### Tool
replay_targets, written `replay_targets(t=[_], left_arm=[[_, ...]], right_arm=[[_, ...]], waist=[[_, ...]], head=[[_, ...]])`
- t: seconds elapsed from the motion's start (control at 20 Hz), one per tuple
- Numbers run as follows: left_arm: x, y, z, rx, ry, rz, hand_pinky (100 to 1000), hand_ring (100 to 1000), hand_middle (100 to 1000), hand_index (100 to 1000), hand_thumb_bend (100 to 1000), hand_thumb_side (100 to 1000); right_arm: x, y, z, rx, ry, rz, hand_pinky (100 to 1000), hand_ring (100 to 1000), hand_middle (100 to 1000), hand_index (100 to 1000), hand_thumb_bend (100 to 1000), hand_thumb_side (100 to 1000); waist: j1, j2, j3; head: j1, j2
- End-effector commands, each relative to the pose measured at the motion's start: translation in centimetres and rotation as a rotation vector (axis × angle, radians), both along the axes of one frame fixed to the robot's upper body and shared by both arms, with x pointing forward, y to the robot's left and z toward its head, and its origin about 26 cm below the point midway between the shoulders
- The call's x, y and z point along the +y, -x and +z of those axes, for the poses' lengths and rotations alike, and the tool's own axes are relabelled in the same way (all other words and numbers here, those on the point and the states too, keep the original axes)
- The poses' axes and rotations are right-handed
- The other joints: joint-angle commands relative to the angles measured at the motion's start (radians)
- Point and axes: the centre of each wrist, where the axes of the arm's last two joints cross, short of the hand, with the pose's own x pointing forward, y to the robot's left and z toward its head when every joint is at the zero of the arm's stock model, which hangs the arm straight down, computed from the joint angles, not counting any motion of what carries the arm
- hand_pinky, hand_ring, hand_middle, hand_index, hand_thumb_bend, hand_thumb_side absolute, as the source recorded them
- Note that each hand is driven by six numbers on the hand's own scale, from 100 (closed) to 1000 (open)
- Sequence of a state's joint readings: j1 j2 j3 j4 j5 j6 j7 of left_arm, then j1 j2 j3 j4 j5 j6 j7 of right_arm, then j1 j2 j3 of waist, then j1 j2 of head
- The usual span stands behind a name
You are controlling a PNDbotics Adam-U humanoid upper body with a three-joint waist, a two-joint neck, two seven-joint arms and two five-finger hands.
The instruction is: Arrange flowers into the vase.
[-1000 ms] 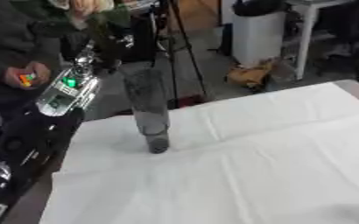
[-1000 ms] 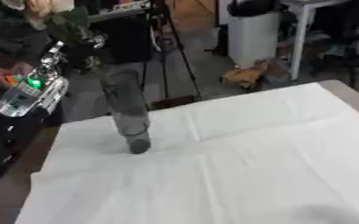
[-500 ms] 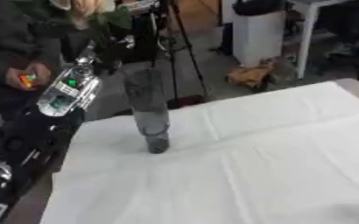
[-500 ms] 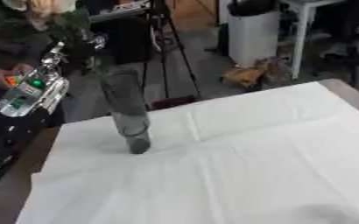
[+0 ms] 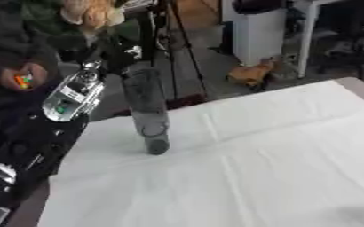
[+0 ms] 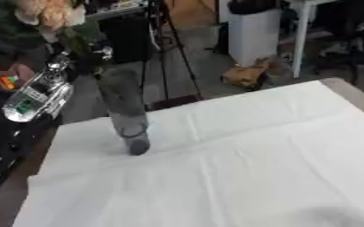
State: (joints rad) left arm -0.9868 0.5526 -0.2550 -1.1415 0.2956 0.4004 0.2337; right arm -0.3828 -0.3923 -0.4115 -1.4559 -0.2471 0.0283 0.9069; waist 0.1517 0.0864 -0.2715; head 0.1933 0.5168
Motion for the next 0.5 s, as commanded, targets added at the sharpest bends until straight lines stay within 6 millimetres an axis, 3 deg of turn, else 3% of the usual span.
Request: replay_targets(t=[0.05,0.1,0.15,0.2,0.4,0.5], left_arm=[[0.4,0.12,1.57,-0.038,-0.013,0.007,372,161,148,377,100,235],[0.36,0.12,1.55,-0.038,-0.015,0.005,423,231,204,431,100,229],[0.32,0.11,1.52,-0.037,-0.019,0.004,423,231,204,431,100,229],[0.17,0.1,1.4,-0.033,-0.029,-0.002,495,322,295,520,100,231],[0.01,0.06,1.28,-0.014,-0.069,-0.024,518,344,318,542,100,234],[0.03,0.05,1.32,-0.014,-0.088,-0.028,575,400,372,579,100,233]], right_arm=[[-0.27,-0.03,1.72,-0.037,0.038,0.001,507,603,589,799,819,733],[-0.28,-0.03,1.7,-0.037,0.038,0.001,507,603,589,799,819,734],[-0.27,-0.03,1.69,-0.037,0.039,0.001,507,603,589,799,819,734],[-0.26,-0.05,1.72,-0.037,0.04,0.001,507,604,589,799,819,735],[-0.2,-0.08,1.77,-0.038,0.042,0.003,507,604,589,799,819,734],[-0.2,-0.07,1.77,-0.037,0.043,0.002,507,604,589,799,819,735]], waist=[[0.006,0.003,0.0],[0.006,0.003,0.0],[0.007,0.004,-0.001],[0.009,0.006,-0.003],[0.012,0.008,-0.005],[0.013,0.008,-0.006]], head=[[0.001,-0.009],[0.001,-0.009],[0.001,-0.009],[0.003,-0.009],[0.004,-0.01],[0.005,-0.011]])
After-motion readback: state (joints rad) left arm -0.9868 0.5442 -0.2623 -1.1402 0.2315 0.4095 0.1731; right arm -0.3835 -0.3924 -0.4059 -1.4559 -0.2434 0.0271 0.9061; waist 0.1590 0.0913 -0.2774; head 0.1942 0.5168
